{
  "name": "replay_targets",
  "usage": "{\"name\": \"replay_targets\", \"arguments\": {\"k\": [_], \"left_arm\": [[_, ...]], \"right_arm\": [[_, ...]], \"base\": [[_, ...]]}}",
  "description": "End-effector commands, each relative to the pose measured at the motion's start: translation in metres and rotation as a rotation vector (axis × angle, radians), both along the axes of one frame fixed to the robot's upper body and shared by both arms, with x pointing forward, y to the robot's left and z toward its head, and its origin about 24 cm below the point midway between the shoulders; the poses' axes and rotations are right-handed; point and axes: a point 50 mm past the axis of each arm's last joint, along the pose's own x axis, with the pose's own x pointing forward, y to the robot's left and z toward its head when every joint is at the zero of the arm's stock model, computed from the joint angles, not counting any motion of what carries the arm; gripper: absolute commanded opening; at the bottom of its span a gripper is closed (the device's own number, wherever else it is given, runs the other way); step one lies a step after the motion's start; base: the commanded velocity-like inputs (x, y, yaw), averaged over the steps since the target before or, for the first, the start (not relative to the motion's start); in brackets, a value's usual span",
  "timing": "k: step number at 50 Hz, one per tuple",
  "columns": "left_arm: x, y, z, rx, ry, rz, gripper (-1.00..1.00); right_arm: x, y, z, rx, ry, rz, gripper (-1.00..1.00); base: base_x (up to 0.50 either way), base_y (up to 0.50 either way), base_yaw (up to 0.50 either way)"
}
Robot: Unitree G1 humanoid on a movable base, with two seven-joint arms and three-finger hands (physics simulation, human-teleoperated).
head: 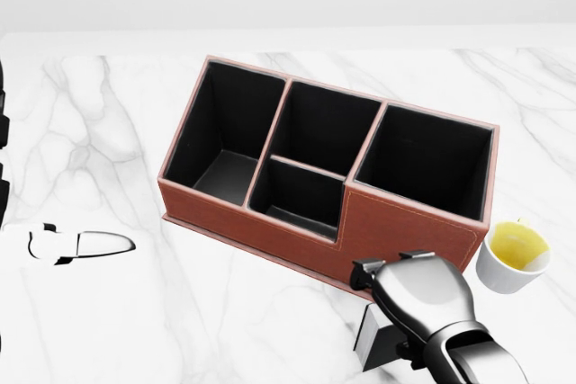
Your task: Pick up the book and place it in the right compartment of the caddy.
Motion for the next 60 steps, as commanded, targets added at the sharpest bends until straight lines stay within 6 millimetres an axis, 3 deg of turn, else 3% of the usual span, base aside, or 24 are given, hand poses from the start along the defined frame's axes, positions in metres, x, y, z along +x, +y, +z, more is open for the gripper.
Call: {"name": "replay_targets", "arguments": {"k": [1, 47, 49, 51, 52, 60], "left_arm": [[0.0, 0.0, 0.0, 0.0, 0.0, -0.004, 1.0], [0.0, 0.0, 0.001, -0.004, -0.004, -0.001, 1.0], [0.0, 0.0, 0.001, -0.005, -0.005, -0.001, 1.0], [0.0, 0.0, 0.001, -0.005, -0.006, -0.001, 1.0], [0.0, 0.0, 0.001, -0.005, -0.006, -0.001, 1.0], [-0.001, 0.0, 0.002, -0.008, -0.009, -0.001, 1.0]], "right_arm": [[0.002, -0.003, -0.007, -0.036, 0.006, -0.008, 0.15], [-0.007, -0.011, -0.05, -0.185, 0.063, -0.004, 0.15], [-0.01, -0.012, -0.053, -0.199, 0.076, -0.002, -0.24], [-0.012, -0.012, -0.055, -0.204, 0.084, -0.001, -0.88], [-0.014, -0.013, -0.056, -0.206, 0.094, -0.001, -1.0], [-0.023, -0.014, -0.063, -0.23, 0.123, 0.003, -1.0]], "base": [[0.0, 0.0, 0.0], [0.0, 0.0, 0.0], [0.0, 0.0, 0.0], [0.0, 0.0, 0.0], [0.0, 0.0, 0.0], [0.0, 0.0, 0.0]]}}
